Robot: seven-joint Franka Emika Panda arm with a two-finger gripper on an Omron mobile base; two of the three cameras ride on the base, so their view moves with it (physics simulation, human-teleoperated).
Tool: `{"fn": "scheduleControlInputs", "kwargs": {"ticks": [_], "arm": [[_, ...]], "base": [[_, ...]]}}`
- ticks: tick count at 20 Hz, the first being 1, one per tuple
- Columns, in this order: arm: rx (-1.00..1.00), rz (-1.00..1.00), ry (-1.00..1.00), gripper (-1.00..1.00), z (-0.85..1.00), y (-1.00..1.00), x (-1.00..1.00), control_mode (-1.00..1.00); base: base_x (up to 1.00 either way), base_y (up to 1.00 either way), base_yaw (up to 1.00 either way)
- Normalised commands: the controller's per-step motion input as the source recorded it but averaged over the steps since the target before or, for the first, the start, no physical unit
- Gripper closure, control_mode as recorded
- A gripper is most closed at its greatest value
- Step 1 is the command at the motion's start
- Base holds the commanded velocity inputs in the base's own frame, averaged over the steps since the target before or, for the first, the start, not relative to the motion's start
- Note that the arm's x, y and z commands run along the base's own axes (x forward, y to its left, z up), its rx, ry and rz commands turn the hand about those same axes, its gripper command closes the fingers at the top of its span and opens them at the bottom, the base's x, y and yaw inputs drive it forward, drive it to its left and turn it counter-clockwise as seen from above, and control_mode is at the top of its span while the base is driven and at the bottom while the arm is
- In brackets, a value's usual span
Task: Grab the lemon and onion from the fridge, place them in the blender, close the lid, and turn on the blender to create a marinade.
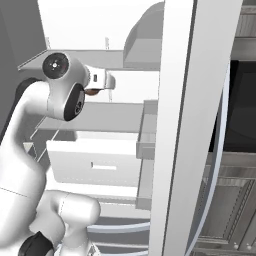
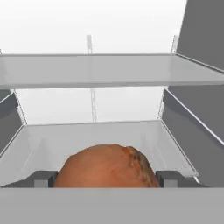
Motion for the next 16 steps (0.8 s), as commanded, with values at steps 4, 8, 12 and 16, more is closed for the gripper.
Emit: {"fn": "scheduleControlInputs", "kwargs": {"ticks": [4, 8, 12, 16], "arm": [[-0.09, 0.03, 0.22, 1.00, -0.28, 0.03, -0.23, -1.00], [-0.08, 0.00, 0.18, 1.00, -0.21, 0.07, -0.05, -1.00], [0.00, 0.00, 0.00, 1.00, 0.00, 0.00, 0.00, 1.00], [0.00, 0.00, 0.00, 1.00, 0.00, 0.00, 0.00, 1.00]], "base": [[0.00, 0.00, 0.00], [0.00, 0.00, 0.00], [0.01, 0.00, 0.00], [-0.13, 0.00, 0.00]]}}
